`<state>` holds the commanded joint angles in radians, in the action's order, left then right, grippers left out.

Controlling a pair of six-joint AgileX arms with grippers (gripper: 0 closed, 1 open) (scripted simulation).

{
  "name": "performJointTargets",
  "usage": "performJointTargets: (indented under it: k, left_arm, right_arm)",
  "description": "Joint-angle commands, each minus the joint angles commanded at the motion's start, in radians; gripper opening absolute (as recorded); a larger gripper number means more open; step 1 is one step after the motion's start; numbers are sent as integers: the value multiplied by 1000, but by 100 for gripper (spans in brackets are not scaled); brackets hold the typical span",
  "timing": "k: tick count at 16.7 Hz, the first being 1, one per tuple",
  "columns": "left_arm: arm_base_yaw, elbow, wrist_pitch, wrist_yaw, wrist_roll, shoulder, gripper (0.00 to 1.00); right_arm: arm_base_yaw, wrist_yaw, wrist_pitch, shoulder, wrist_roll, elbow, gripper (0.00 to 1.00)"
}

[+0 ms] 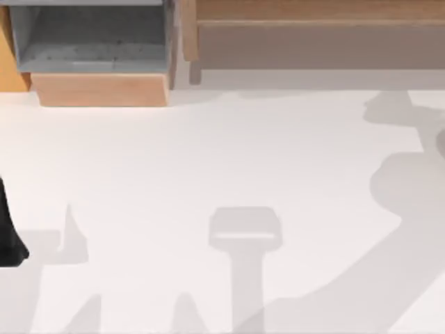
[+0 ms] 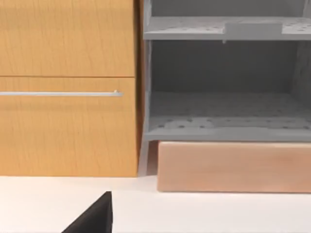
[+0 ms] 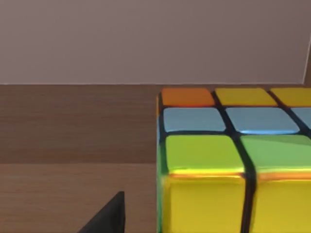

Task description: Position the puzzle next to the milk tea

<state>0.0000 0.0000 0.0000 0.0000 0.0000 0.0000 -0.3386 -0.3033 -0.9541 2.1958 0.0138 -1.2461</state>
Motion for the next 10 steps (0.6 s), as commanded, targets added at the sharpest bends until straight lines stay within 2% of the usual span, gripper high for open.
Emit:
performJointTargets:
  k: [10]
  left_arm:
    - [0,0,0,0,0,0,100]
  right_arm:
    - [0,0,0,0,0,0,2]
